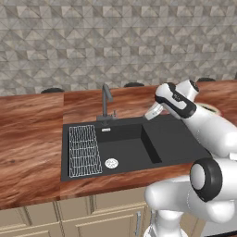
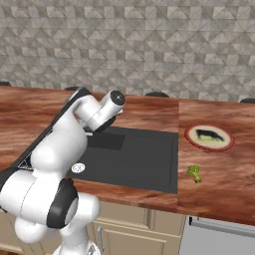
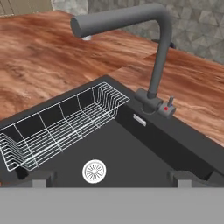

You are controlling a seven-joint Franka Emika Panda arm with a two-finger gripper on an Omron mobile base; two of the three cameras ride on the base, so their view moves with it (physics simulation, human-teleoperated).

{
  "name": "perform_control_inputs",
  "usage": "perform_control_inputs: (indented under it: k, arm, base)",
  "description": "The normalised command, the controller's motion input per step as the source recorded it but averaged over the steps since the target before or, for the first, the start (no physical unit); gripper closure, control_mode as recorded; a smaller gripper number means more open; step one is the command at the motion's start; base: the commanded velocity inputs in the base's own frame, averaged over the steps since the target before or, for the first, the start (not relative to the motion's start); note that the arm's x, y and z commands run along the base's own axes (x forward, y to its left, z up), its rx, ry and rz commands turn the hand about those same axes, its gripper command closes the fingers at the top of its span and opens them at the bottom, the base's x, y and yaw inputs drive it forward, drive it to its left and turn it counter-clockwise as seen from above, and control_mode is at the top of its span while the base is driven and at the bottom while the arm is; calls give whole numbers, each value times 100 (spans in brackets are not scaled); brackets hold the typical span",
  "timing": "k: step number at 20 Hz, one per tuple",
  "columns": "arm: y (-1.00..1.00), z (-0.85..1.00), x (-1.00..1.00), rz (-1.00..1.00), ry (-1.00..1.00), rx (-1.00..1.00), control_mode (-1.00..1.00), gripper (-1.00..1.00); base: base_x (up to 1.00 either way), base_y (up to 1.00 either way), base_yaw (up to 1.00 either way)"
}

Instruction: Turn on the sink faucet. Then move the broccoli from the counter to the sink. Turn off the sink. Move the vegetable from the sink to the pot next to the stove. Finally move the pot to the rear center burner.

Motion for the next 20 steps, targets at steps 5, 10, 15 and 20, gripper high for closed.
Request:
perform_control_inputs:
  k: [5,10,15,20]
  arm:
    - [2,-1,40,-1,0,-1,-100,-100]
    - [4,0,34,0,0,0,-100,-100]
    - [2,0,22,0,0,0,-100,-100]
    - [0,0,18,0,0,0,-100,-100]
  base:
    - [0,0,0]
    - [0,0,0]
    - [0,0,0]
    - [0,0,0]
